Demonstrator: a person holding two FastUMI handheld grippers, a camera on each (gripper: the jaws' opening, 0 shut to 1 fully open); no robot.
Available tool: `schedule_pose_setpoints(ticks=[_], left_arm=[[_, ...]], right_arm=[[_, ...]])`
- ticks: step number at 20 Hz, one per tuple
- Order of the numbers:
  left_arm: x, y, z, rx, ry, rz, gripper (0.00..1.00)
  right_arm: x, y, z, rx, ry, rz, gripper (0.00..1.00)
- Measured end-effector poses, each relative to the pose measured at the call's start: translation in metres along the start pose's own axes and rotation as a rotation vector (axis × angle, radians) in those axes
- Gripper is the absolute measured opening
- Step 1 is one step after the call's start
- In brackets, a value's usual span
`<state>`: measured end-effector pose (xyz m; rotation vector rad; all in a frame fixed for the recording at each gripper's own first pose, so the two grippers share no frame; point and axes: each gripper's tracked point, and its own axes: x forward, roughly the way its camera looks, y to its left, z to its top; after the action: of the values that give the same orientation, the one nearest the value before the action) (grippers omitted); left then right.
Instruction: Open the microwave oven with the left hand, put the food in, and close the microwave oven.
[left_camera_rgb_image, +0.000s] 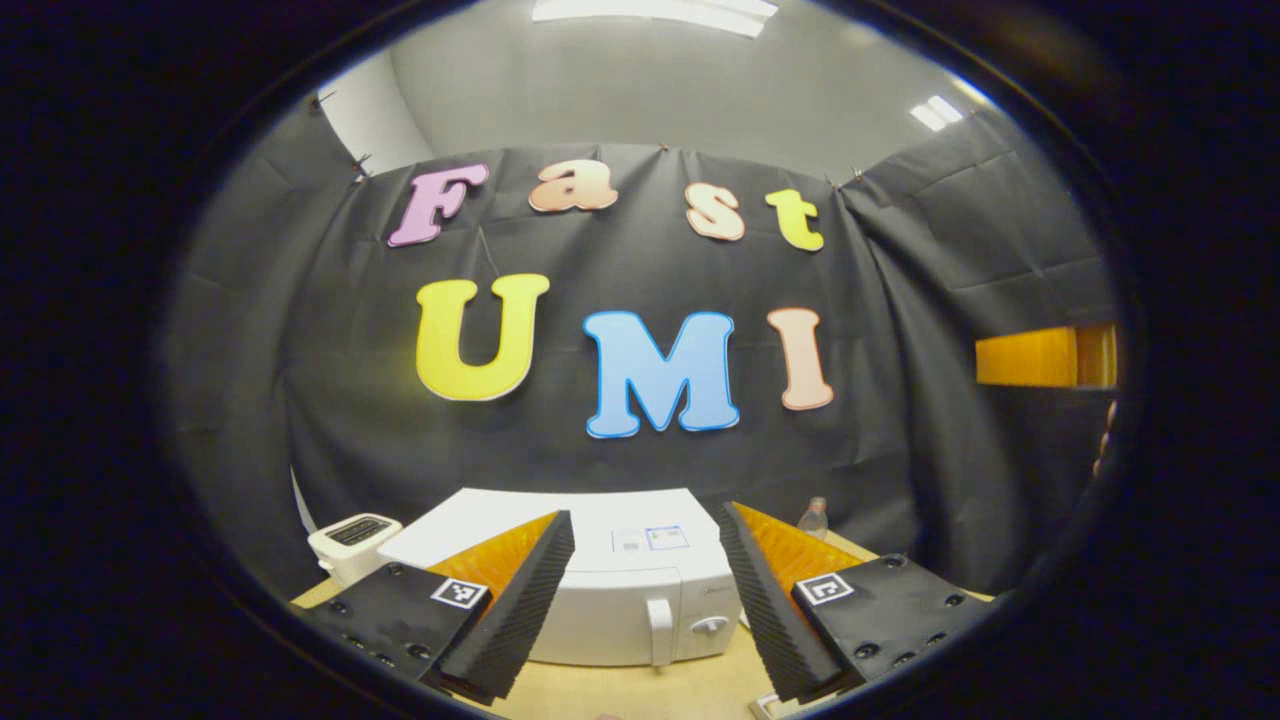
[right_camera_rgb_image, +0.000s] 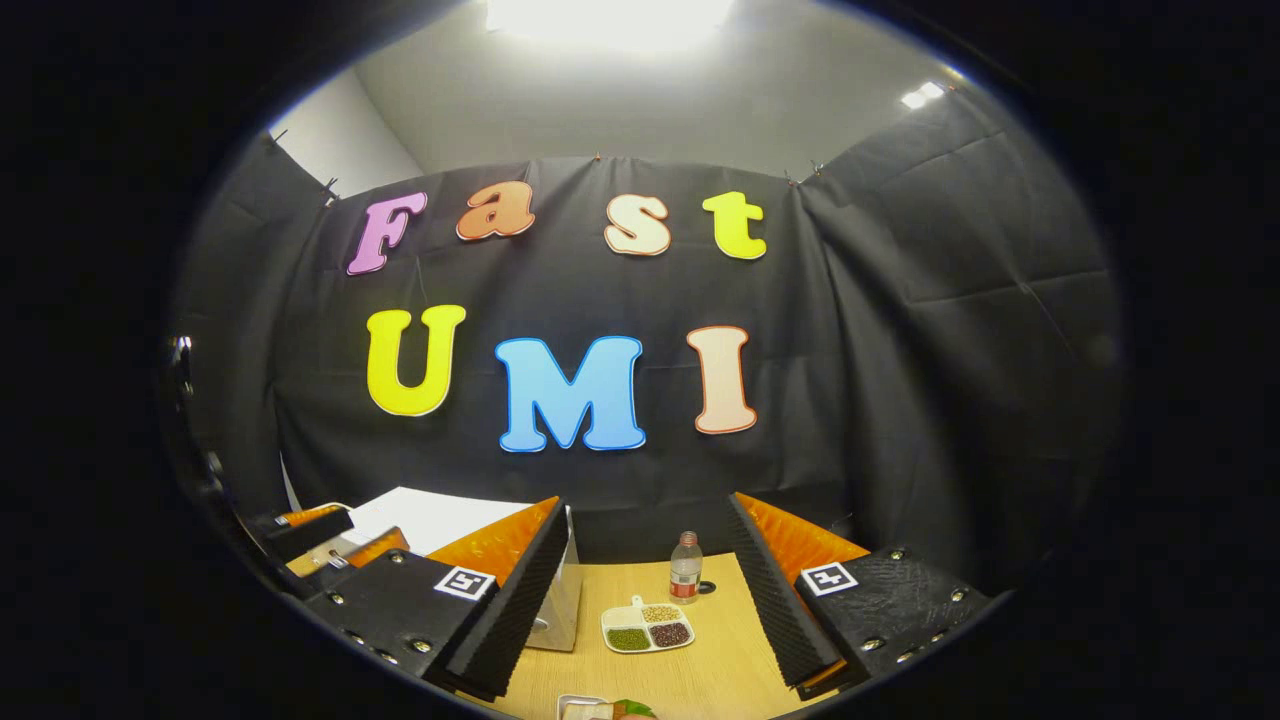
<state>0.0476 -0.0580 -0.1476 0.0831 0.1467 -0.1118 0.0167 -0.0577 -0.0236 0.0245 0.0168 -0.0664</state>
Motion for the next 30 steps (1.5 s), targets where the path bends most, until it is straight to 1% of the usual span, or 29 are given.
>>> schedule_pose_setpoints(ticks=[2, 3, 6, 9, 11, 12, 15, 16, 17, 18, 19, 21, 22, 23, 25, 26, 27, 28, 29, 30], left_arm=[[0.017, -0.01, -0.034, -0.003, 0.046, -0.024, 0.96], [0.023, -0.012, -0.053, -0.012, 0.07, -0.024, 0.94], [0.043, -0.016, -0.105, -0.024, 0.156, -0.014, 0.96], [0.061, -0.018, -0.151, -0.02, 0.234, -0.001, 0.96], [0.069, -0.017, -0.178, -0.024, 0.275, 0.011, 0.96], [0.074, -0.014, -0.187, -0.027, 0.29, 0.024, 0.98], [0.086, -0.007, -0.209, -0.053, 0.329, 0.053, 0.97], [0.09, -0.007, -0.215, -0.055, 0.342, 0.056, 0.94], [0.093, -0.007, -0.222, -0.049, 0.354, 0.062, 0.84], [0.096, -0.009, -0.225, -0.059, 0.367, 0.043, 0.75], [0.098, -0.017, -0.228, -0.066, 0.367, 0.02, 0.63], [0.093, -0.016, -0.222, -0.022, 0.361, 0.034, 0.37], [0.093, -0.015, -0.22, -0.02, 0.361, 0.041, 0.33], [0.094, -0.015, -0.224, -0.031, 0.364, 0.047, 0.33], [0.092, -0.015, -0.222, -0.039, 0.373, 0.054, 0.27], [0.092, -0.015, -0.223, -0.033, 0.374, 0.046, 0.24], [0.093, -0.016, -0.224, -0.033, 0.377, 0.035, 0.19], [0.096, -0.016, -0.221, -0.036, 0.384, 0.031, 0.19], [0.092, -0.016, -0.225, -0.048, 0.39, 0.019, 0.13], [0.093, -0.016, -0.224, -0.055, 0.395, 0.011, 0.13]], right_arm=[[0.003, -0.004, -0.007, -0.003, 0.013, -0.001, 0.95], [0.003, -0.003, -0.01, -0.001, 0.021, 0.011, 0.95], [0.007, -0.011, -0.02, 0.002, 0.047, 0.012, 0.95], [0.012, -0.024, -0.025, -0.012, 0.065, -0.006, 0.95], [0.016, -0.032, -0.03, -0.025, 0.081, -0.012, 0.95], [0.017, -0.035, -0.032, -0.03, 0.09, -0.012, 0.95], [0.021, -0.043, -0.033, -0.044, 0.098, -0.018, 0.95], [0.022, -0.044, -0.034, -0.047, 0.103, -0.022, 0.95], [0.023, -0.045, -0.037, -0.048, 0.109, -0.024, 0.95], [0.024, -0.046, -0.038, -0.046, 0.115, -0.025, 0.95], [0.026, -0.045, -0.04, -0.043, 0.119, -0.022, 0.95], [0.027, -0.043, -0.04, -0.038, 0.122, -0.018, 0.95], [0.028, -0.043, -0.04, -0.039, 0.122, -0.018, 0.95], [0.028, -0.044, -0.04, -0.038, 0.121, -0.018, 0.95], [0.027, -0.043, -0.043, -0.035, 0.123, -0.018, 0.95], [0.026, -0.042, -0.044, -0.033, 0.127, -0.018, 0.95], [0.025, -0.043, -0.047, -0.032, 0.132, -0.019, 0.95], [0.023, -0.043, -0.048, -0.03, 0.138, -0.019, 0.95], [0.022, -0.043, -0.05, -0.027, 0.141, -0.019, 0.95], [0.021, -0.043, -0.05, -0.023, 0.143, -0.02, 0.95]])
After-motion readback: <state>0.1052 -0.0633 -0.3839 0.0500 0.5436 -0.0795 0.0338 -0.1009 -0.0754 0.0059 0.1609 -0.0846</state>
